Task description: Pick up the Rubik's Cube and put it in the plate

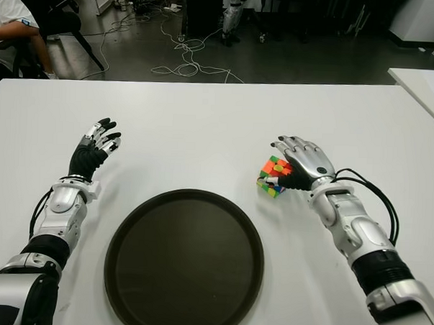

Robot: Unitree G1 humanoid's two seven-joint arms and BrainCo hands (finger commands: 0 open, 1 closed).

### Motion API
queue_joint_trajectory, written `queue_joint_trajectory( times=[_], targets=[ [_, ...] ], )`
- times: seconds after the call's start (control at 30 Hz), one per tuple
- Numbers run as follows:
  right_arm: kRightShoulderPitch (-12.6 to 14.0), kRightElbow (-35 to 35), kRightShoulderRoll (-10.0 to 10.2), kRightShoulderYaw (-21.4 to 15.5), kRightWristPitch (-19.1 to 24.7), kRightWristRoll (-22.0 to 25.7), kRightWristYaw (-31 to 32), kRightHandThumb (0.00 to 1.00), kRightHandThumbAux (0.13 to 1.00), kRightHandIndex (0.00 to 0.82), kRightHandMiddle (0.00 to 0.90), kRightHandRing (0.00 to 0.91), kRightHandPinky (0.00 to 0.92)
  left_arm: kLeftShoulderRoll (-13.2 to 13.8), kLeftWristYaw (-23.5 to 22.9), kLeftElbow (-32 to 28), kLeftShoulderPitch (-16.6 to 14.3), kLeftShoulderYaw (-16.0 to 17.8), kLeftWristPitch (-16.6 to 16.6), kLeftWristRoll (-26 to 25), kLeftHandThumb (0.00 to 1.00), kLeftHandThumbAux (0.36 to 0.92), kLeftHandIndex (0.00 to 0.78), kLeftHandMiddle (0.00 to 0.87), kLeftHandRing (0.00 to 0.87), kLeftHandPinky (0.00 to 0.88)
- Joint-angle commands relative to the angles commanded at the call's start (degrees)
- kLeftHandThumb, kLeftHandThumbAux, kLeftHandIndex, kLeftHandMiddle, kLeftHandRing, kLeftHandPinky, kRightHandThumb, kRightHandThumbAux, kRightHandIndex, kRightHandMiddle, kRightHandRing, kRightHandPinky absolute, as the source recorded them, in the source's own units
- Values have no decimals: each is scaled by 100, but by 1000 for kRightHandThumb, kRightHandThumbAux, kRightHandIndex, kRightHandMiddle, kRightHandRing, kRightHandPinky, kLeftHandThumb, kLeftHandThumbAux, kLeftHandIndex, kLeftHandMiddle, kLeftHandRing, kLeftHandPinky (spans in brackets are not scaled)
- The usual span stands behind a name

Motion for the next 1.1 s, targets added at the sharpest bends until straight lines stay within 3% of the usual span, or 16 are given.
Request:
queue_joint_trajectory(
  times=[0.3, 0.77, 1.1],
  targets=[
    [-93, 267, 48, -10, -33, 41, -22, 136, 303, 0, 0, 3, 79, 27, -5, -29, 25, -14, 3, 32, 376, 678, 60, 134, 145, 169],
    [-92, 98, -10, -139, 53, 186, 287, 178, 319, 0, 0, 5, 89, 41, -20, -36, 25, -7, 31, 22, 384, 683, 56, 133, 142, 168],
    [-105, 138, -23, -181, 150, 180, 377, 151, 310, 0, 0, 5, 88, 48, -24, -39, 37, -4, 12, 30, 361, 668, 59, 138, 150, 176]
  ],
)
